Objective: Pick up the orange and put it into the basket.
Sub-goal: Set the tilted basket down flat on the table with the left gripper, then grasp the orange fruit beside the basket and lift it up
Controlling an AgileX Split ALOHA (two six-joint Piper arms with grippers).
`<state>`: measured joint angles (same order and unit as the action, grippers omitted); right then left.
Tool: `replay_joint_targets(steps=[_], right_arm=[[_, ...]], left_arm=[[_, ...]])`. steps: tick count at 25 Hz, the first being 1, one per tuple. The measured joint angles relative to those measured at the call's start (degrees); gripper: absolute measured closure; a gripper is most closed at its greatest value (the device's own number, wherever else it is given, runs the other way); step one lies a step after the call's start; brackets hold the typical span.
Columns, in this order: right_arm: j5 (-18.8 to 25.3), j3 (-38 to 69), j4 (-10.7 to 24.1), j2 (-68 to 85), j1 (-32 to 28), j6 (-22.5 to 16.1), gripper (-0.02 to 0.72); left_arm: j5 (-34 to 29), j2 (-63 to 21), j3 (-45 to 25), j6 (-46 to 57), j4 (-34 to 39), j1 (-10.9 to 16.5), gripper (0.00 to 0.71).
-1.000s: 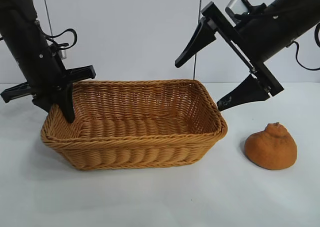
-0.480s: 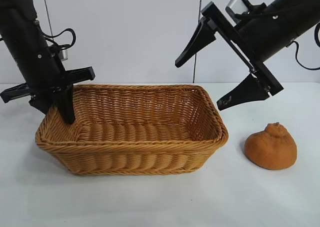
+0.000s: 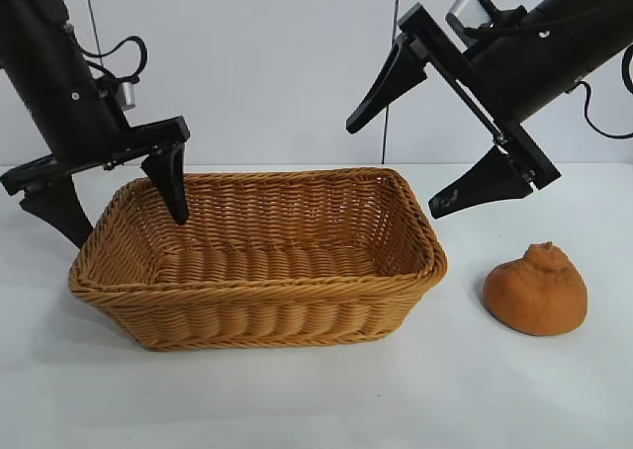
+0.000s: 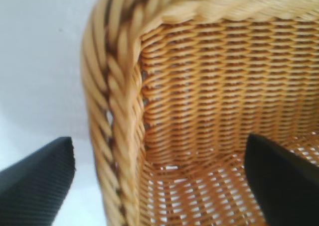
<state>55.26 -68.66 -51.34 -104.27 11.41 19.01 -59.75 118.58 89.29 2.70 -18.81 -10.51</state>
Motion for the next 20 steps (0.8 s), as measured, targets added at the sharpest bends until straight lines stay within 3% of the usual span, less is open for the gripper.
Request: replay_joint_targets(steps=[5, 9, 14, 20], right_arm=[[0.0, 0.0, 0.0, 0.0, 0.0, 0.0, 0.01], [0.0, 0.0, 0.0, 0.0, 0.0, 0.0, 0.01], [0.0, 0.0, 0.0, 0.0, 0.0, 0.0, 0.01], [0.0, 0.0, 0.0, 0.0, 0.0, 0.0, 0.01]], left_arm=[[-1.33, -5.51, 1.87, 0.45, 9.45, 0.92, 0.049], [-3.52, -7.37, 3.11, 0.66, 15.36, 4.72, 0.047], [-8.09, -7.61, 3.15, 0.5, 16.12, 9.83, 0.047], [-9.64, -10.89, 3.04, -0.49, 15.24, 9.88, 0.047]])
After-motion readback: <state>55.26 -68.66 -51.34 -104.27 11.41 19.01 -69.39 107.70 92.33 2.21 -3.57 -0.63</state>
